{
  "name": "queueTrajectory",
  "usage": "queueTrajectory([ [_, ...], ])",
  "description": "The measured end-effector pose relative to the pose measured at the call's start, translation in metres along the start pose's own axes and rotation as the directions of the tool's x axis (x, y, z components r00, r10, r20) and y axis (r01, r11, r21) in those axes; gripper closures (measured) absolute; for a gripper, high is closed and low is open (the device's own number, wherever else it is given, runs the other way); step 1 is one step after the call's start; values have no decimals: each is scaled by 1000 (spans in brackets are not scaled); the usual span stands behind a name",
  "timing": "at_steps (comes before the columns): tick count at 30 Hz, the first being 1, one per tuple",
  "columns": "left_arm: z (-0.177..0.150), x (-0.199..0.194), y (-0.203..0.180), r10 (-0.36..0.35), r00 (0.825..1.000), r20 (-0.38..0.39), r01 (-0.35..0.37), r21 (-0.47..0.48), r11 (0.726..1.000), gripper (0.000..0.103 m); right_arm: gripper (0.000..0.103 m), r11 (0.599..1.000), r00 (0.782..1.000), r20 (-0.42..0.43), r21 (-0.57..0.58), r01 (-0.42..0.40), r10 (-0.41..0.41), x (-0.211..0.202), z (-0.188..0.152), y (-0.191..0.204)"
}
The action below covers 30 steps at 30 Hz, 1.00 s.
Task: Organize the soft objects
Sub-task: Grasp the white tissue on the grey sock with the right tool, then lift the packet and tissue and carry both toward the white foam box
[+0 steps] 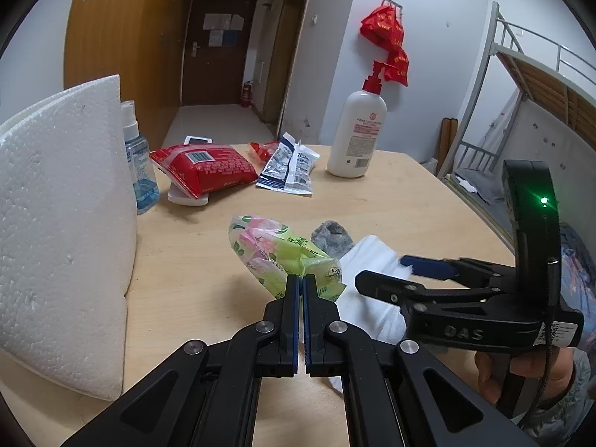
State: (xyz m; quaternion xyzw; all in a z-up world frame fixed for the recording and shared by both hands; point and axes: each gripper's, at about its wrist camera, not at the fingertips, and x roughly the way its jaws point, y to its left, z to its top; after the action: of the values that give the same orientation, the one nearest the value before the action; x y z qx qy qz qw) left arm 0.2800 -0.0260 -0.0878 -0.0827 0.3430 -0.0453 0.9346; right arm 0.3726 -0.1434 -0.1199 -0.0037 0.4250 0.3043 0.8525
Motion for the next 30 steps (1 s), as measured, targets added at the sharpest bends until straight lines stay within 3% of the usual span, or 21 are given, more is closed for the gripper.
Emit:
queueTrajectory([
  [3, 0, 0, 2, 3, 1000, 1, -3, -4, 1000, 102, 61, 1000, 1000, 0, -5, 16, -16, 0, -2, 0],
  [7, -2, -1, 3, 6, 1000, -1, -6, -5, 1000, 101, 91, 1000, 1000, 16, -18, 16, -16, -3, -2, 2],
  [12, -2, -4, 1, 8, 1000, 13, -8, 1, 1000, 102, 95, 999, 1000, 17, -38, 27, -26, -4, -2, 5],
  [30, 2, -42, -10, 34, 994, 107, -39, 47, 998, 101, 95, 1000, 977, 212, -13, -3, 6, -88, 6, 8],
])
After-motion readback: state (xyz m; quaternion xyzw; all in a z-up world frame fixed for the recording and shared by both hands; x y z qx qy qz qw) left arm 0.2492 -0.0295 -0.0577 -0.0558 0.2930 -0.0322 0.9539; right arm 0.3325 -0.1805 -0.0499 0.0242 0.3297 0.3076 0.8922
